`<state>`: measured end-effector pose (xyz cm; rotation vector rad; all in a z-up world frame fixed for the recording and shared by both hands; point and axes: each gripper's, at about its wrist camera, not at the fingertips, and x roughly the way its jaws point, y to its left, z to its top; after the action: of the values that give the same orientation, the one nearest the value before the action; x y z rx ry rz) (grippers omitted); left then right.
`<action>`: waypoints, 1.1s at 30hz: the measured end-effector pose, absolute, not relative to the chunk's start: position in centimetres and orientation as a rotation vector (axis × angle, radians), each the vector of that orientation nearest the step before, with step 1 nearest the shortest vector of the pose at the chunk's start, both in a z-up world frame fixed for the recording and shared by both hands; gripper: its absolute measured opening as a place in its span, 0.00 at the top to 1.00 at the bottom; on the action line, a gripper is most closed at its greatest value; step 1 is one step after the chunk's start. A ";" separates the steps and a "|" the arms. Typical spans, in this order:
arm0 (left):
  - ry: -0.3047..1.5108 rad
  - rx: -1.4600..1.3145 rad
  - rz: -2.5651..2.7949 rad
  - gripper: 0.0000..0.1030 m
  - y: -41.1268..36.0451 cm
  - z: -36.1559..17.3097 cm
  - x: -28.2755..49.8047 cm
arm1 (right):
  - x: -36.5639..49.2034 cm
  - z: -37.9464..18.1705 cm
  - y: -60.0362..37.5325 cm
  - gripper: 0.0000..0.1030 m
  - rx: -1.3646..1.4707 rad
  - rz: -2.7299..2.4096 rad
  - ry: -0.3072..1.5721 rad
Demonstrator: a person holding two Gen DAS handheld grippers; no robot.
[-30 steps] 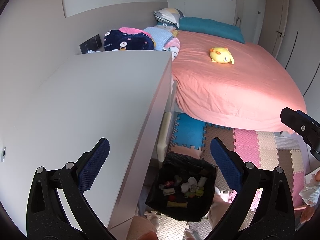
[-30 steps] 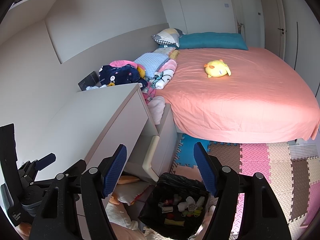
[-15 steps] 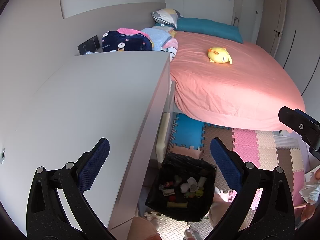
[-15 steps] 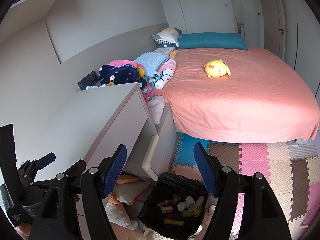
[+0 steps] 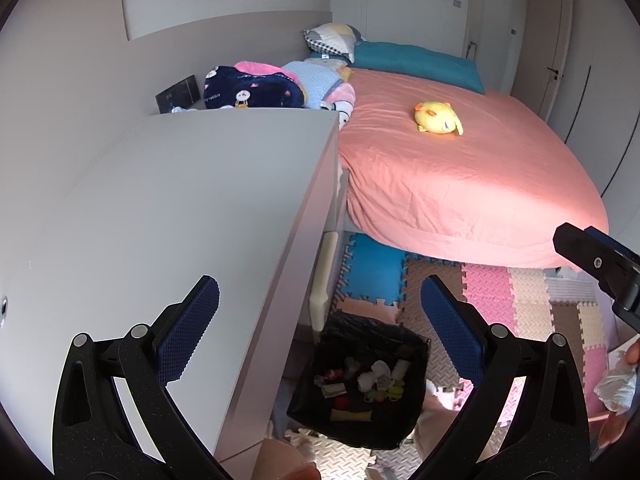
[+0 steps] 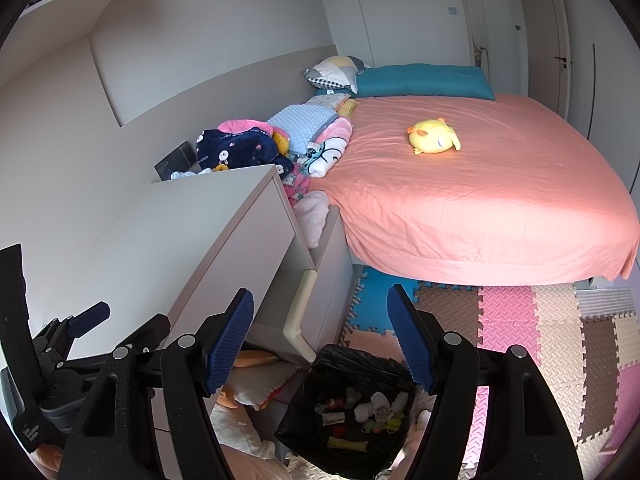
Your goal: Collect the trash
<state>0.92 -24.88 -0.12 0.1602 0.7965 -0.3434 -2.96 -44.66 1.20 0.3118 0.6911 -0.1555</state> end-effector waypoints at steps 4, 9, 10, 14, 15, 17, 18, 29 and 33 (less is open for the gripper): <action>0.752 0.197 -0.340 0.05 -25.1 0.1 0.2 | -3.0 1.2 -44.7 0.32 0.312 -0.157 0.691; 0.768 0.201 -0.361 0.05 -25.4 0.1 0.5 | -3.0 1.2 -44.7 0.32 0.310 -0.155 0.691; 0.770 0.209 -0.362 0.05 -25.5 0.1 0.4 | -3.0 1.2 -44.7 0.32 0.311 -0.156 0.691; 0.777 0.218 -0.369 0.05 -25.6 0.0 0.4 | -3.0 1.2 -44.7 0.32 0.310 -0.157 0.691; 0.779 0.218 -0.368 0.05 -25.6 0.0 0.4 | -3.0 1.2 -44.8 0.32 0.311 -0.156 0.691; 0.779 0.219 -0.370 0.06 -25.6 0.0 0.4 | -3.0 1.2 -44.7 0.32 0.311 -0.157 0.690; 0.779 0.219 -0.369 0.05 -25.5 0.0 0.4 | -3.0 1.2 -44.7 0.32 0.310 -0.157 0.690; 0.786 0.225 -0.369 0.05 -25.5 -0.2 0.3 | -3.1 1.3 -44.7 0.32 0.310 -0.154 0.690; 0.787 0.210 -0.373 0.05 -25.1 0.0 0.2 | -3.0 1.6 -44.2 0.32 0.301 -0.147 0.686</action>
<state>0.19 -25.13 -0.04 0.2095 0.7866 -0.3729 -3.00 -44.17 1.60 0.3011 0.6863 -0.1471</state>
